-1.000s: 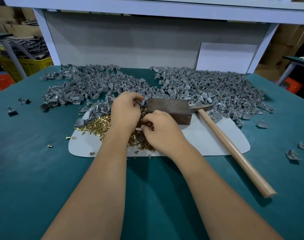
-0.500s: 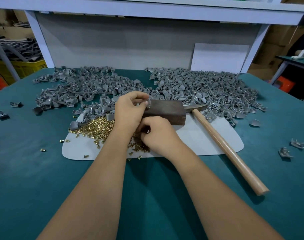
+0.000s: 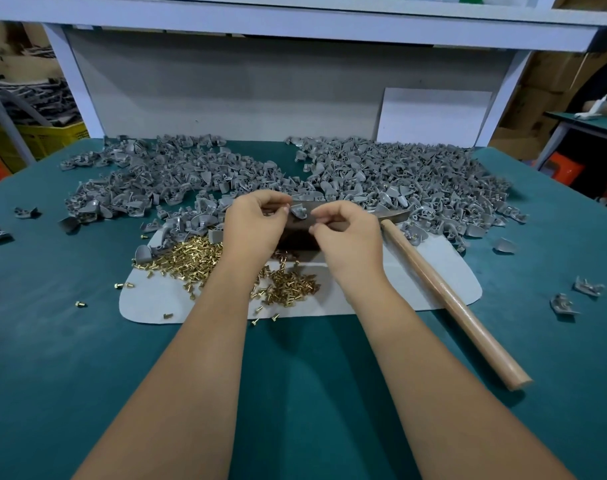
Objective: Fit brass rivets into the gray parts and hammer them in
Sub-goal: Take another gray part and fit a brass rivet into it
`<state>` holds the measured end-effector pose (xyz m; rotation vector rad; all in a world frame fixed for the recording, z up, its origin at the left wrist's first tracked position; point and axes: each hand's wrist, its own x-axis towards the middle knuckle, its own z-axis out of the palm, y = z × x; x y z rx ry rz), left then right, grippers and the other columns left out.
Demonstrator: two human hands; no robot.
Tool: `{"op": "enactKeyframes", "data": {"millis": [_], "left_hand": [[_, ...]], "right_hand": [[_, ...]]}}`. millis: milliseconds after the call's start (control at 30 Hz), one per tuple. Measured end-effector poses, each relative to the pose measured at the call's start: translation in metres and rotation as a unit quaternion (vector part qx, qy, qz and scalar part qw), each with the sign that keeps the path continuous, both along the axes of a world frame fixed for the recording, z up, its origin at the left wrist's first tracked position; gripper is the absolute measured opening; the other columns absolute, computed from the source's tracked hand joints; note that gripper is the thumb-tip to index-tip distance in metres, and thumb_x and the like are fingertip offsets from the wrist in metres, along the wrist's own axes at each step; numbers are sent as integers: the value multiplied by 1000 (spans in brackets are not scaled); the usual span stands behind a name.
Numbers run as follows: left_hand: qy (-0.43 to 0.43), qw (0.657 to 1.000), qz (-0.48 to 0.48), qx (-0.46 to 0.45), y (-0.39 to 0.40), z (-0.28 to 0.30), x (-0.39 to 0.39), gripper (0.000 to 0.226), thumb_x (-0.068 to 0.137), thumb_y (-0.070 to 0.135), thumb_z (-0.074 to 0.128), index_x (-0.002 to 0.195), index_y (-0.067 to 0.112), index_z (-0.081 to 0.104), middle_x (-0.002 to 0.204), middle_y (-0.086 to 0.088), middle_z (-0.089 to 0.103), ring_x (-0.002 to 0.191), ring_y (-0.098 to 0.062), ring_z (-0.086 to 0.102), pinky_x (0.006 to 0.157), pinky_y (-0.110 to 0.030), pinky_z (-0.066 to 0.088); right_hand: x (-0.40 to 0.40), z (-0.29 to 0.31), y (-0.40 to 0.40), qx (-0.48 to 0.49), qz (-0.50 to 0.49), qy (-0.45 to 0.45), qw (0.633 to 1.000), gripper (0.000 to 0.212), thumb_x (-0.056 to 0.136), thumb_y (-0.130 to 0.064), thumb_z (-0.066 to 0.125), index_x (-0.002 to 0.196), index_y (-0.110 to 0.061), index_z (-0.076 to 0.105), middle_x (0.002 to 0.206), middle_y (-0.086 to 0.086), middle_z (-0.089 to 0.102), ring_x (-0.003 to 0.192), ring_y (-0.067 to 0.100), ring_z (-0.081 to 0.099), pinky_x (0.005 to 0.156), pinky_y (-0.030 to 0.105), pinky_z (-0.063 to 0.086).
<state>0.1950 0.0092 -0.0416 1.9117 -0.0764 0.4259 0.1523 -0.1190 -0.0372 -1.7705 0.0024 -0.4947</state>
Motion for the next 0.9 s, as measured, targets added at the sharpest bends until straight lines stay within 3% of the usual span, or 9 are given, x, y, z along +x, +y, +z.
{"op": "enactKeyframes", "data": {"millis": [67, 167, 300, 467, 567, 633, 700, 800, 900], "left_hand": [[-10, 999, 25, 39, -3, 2, -3, 21, 90, 17, 63, 89, 36, 71, 90, 18, 68, 86, 0, 61, 75, -26, 55], [-42, 991, 26, 126, -12, 4, -7, 18, 89, 28, 62, 103, 30, 73, 92, 13, 68, 102, -18, 58, 88, -41, 52], [-53, 967, 32, 245, -22, 1, -8, 22, 89, 40, 63, 107, 30, 72, 109, 3, 65, 112, -25, 49, 97, -41, 42], [-63, 984, -25, 162, -23, 0, -6, 22, 91, 19, 65, 110, 24, 74, 106, 6, 71, 115, -20, 56, 101, -42, 45], [-52, 989, -16, 136, -22, -1, -5, 27, 90, 18, 65, 115, 26, 71, 93, 24, 59, 119, -17, 52, 105, -43, 43], [-38, 990, -2, 135, -22, -1, -5, 22, 89, 18, 63, 105, 29, 71, 88, 33, 45, 120, -17, 46, 106, -41, 39], [-26, 990, 1, 136, -23, -1, -4, 17, 89, 18, 62, 94, 33, 67, 88, 28, 47, 118, -16, 42, 104, -37, 36], [-20, 990, -1, 137, -24, -1, -3, 13, 90, 19, 61, 92, 30, 68, 98, 14, 57, 117, -18, 42, 101, -34, 35], [-20, 992, -6, 127, -23, -4, -1, 12, 91, 19, 61, 95, 25, 71, 100, 12, 58, 112, -16, 40, 102, -37, 36]], "right_hand": [[4, -1, -6, 24, -28, 6, 999, 31, 78, 2, 65, 76, -29, 64, 84, -6, 68, 78, 5, 64, 73, 21, 53], [8, -2, -12, 36, -41, 14, 998, 25, 81, -5, 70, 83, -29, 65, 100, 2, 68, 81, 1, 66, 77, 21, 53], [10, -4, -15, 29, -68, 12, 997, 17, 82, -10, 71, 81, -27, 69, 99, 1, 69, 82, -2, 65, 74, 14, 51], [9, -2, -17, 29, -89, -15, 995, 22, 82, -9, 69, 74, -29, 67, 79, -10, 69, 73, -4, 64, 62, 8, 47], [13, 5, -20, 25, -96, -17, 995, 20, 81, -12, 69, 73, -31, 66, 72, -15, 66, 69, -6, 60, 60, 7, 45], [20, 12, -22, 12, -91, -7, 996, 18, 81, -15, 71, 72, -31, 67, 70, -17, 65, 64, -11, 57, 54, 3, 40], [27, 17, -24, -11, -83, 7, 997, 18, 81, -17, 71, 72, -31, 67, 69, -17, 65, 61, -10, 56, 52, 3, 38], [35, 17, -22, -51, -64, 28, 996, 20, 82, -19, 71, 69, -33, 66, 70, -18, 65, 68, -6, 58, 65, 16, 47], [38, 6, -15, -54, -57, 46, 996, 21, 82, -24, 71, 66, -36, 65, 81, -15, 68, 92, 9, 62, 92, 40, 47]]}}
